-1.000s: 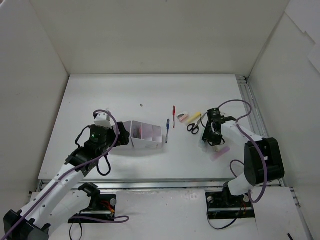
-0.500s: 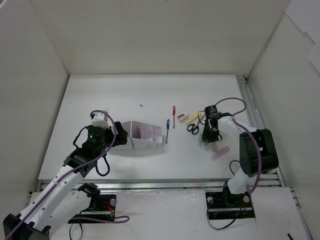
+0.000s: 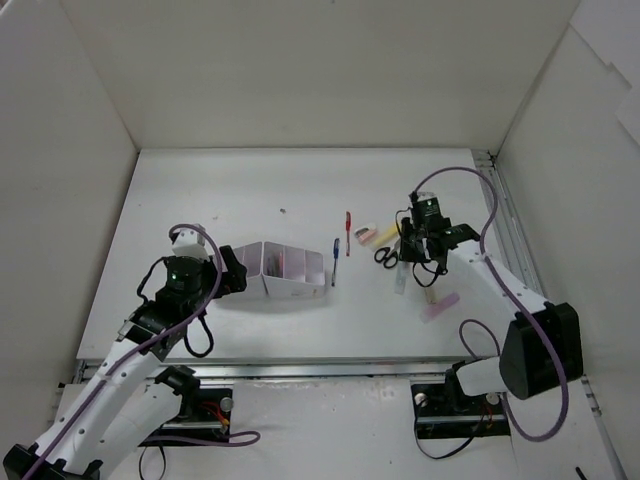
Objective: Sort the stationery into containers
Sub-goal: Pick up the pen from the center of the board, then place the pen in the storage box.
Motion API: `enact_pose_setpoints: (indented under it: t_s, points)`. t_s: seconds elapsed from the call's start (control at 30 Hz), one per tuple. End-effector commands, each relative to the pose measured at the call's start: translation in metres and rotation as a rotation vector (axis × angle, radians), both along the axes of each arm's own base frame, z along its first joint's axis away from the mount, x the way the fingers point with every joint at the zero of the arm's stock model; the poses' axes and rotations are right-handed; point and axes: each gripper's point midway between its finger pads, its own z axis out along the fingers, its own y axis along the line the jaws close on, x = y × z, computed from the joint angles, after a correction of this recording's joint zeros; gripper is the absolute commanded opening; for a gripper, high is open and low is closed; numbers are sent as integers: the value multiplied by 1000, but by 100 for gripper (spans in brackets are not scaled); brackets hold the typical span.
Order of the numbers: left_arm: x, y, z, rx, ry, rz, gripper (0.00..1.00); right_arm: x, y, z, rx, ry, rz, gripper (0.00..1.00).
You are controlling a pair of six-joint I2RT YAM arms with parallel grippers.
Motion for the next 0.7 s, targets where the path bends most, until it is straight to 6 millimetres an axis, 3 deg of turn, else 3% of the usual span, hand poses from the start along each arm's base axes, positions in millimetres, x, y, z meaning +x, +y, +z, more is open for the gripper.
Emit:
enact_pose_setpoints:
  t_s: [0.0, 0.17, 0.23, 0.33, 0.37, 0.43, 0.5, 0.53, 0.57, 0.63, 0.67]
  points:
    - [6, 7, 28, -59, -31, 80, 99, 25, 48, 94, 69, -318, 199, 0]
    - [-8, 27, 16, -103, 69, 222, 99, 28, 138, 174, 220, -642, 498, 0]
    - [-18, 39, 11, -101, 110, 285, 100, 21, 176, 199, 276, -750, 589, 0]
    - [-33, 58, 1, -100, 178, 403, 100, 12, 225, 222, 338, -852, 711, 0]
    - [-37, 63, -2, -109, 198, 443, 99, 15, 240, 223, 343, -867, 739, 0]
    - [-48, 72, -14, -98, 260, 498, 99, 3, 273, 235, 391, -925, 815, 0]
    - [-55, 77, -26, -101, 314, 541, 100, -4, 307, 227, 421, -927, 892, 0]
    - [-57, 78, -29, -111, 328, 546, 99, -8, 320, 241, 454, -981, 927, 0]
    - [-58, 78, -32, -110, 342, 547, 100, -11, 337, 228, 462, -968, 962, 0]
    - [-63, 79, -40, -120, 372, 553, 100, -12, 355, 238, 457, -1026, 1013, 0]
    - [-63, 81, -41, -131, 373, 567, 100, -9, 366, 224, 450, -1005, 1028, 0]
